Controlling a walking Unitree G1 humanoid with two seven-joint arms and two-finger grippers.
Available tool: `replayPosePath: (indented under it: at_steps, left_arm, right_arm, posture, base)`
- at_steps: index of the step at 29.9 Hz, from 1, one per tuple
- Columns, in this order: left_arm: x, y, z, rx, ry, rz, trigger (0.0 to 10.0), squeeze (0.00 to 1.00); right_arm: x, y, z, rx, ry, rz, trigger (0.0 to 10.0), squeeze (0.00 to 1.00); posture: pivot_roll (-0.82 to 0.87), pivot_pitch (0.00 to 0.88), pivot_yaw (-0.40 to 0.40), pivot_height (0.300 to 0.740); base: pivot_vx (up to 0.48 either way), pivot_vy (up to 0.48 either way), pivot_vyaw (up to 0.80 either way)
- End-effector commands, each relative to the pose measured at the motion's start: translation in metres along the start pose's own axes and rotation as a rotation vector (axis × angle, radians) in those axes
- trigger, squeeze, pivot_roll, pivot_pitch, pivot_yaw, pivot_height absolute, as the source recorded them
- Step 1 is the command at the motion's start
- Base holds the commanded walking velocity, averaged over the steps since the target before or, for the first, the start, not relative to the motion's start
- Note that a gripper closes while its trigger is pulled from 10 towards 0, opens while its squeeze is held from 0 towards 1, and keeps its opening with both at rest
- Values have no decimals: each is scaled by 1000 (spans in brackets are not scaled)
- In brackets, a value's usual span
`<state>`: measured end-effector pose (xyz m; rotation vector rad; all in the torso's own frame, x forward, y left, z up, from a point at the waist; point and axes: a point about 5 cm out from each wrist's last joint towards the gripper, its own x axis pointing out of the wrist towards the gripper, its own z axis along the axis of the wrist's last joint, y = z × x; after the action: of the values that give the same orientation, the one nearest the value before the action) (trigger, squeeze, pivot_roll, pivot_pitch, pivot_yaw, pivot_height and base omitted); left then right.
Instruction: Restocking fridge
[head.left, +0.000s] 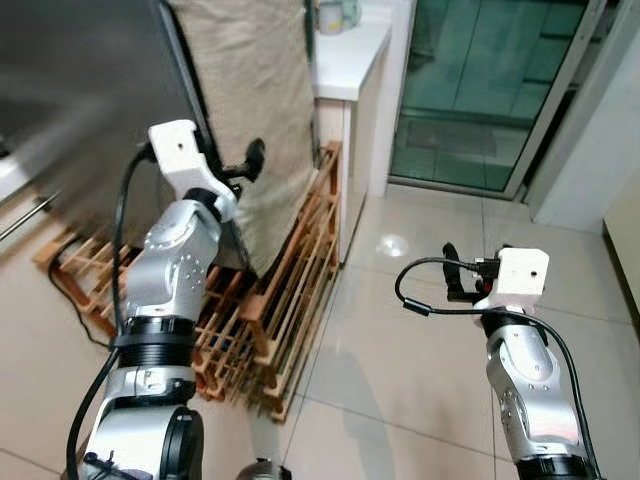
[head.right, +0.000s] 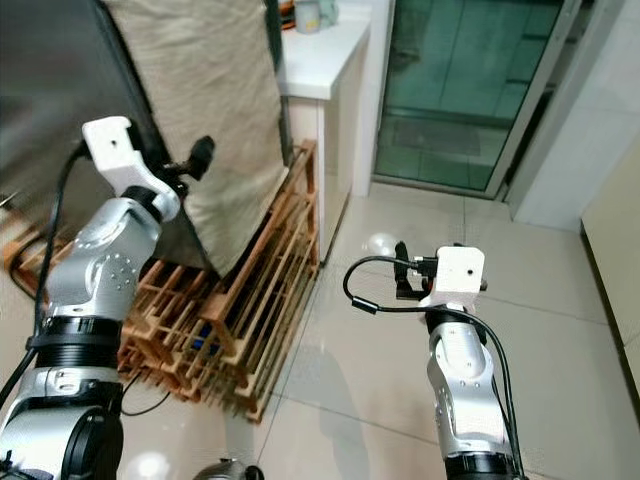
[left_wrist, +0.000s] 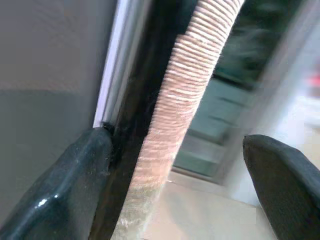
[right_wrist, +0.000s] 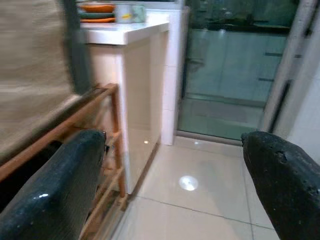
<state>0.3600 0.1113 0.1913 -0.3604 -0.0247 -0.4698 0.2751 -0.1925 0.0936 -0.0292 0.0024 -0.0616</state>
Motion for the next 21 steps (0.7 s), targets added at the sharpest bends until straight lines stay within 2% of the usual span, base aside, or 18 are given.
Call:
replayPosePath:
  at_steps: [1, 2, 3, 4, 5, 7, 8, 9, 10, 12, 14, 16, 17, 18, 19, 20, 21]
  left_arm:
    - [15, -68, -25, -41, 126, -363, 10000, 0]
    - [15, -68, -25, -41, 126, -363, 10000, 0]
    - [16, -78, -27, -41, 131, -424, 10000, 0]
    - [18, -109, -35, 3, 128, -566, 10000, 0]
    - [18, -109, -35, 3, 128, -566, 10000, 0]
    - [22, -147, -39, -24, 116, -725, 10000, 0]
    - [23, -160, -39, -43, 108, -778, 10000, 0]
    - [23, -160, -39, -43, 108, -778, 10000, 0]
    - [24, -172, -37, -81, 92, -828, 10000, 0]
    - [20, -184, -32, -135, 73, -909, 10000, 0]
    - [13, -185, -28, -126, 68, -951, 10000, 0]
    - [14, -158, -24, -27, 40, -829, 10000, 0]
    - [15, -121, -18, 35, 1, -645, 10000, 0]
    - [11, -74, -6, 37, -60, -390, 10000, 0]
    - [11, -74, -6, 37, -60, -390, 10000, 0]
    - [3, -44, 2, 25, -105, -239, 10000, 0]
    - [-6, -24, 8, 42, -140, -145, 10000, 0]
  right_arm:
    - [-1, 3, 4, 4, -20, 15, 10000, 212]
    - [-1, 3, 4, 4, -20, 15, 10000, 212]
    - [-3, 2, 3, 2, -17, 12, 10000, 212]
    - [-10, -4, -3, 4, 7, -6, 10000, 212]
    - [-10, -4, -3, 4, 7, -6, 10000, 212]
    - [-18, -8, -9, 13, 34, -26, 10000, 208]
    - [-20, -8, -11, 15, 42, -31, 10000, 212]
    - [-20, -8, -11, 15, 42, -31, 10000, 212]
    - [-24, -7, -13, 15, 46, -32, 10000, 212]
    - [-28, -4, -14, 15, 48, -33, 10000, 212]
    - [-31, -4, -14, 17, 47, -41, 10000, 212]
    - [-33, -6, -13, 20, 43, -58, 10000, 208]
    - [-34, -8, -12, 16, 42, -66, 10000, 216]
    - [-33, -11, -10, 14, 34, -76, 10000, 231]
    - [-33, -11, -10, 14, 34, -76, 10000, 231]
    - [-32, -14, -9, 13, 31, -80, 10000, 239]
    - [-31, -15, -8, 11, 31, -81, 10000, 243]
  posture:
    - [-47, 0, 66, 732]
    - [-47, 0, 66, 732]
    - [-47, 0, 66, 732]
    - [-58, 0, 72, 732]
    - [-58, 0, 72, 732]
    - [-68, 0, 78, 732]
    - [-86, 0, 87, 732]
    - [-86, 0, 87, 732]
    - [-102, 0, 97, 732]
    - [-113, 0, 105, 732]
    - [-120, 0, 113, 732]
    - [-127, 0, 124, 732]
    - [-126, 0, 126, 732]
    - [-121, 0, 124, 732]
    - [-121, 0, 124, 732]
    - [-110, 0, 118, 732]
    - [-110, 0, 118, 732]
  base:
    - [0, 0, 0]
    - [0, 0, 0]
    - [0, 0, 0]
    - [0, 0, 0]
    - [0, 0, 0]
    - [0, 0, 0]
    - [0, 0, 0]
    - [0, 0, 0]
    - [0, 0, 0]
    - [0, 0, 0]
    - [0, 0, 0]
    - [0, 0, 0]
    - [0, 0, 0]
    - [0, 0, 794]
    - [0, 0, 794]
    - [0, 0, 788]
    - [0, 0, 781]
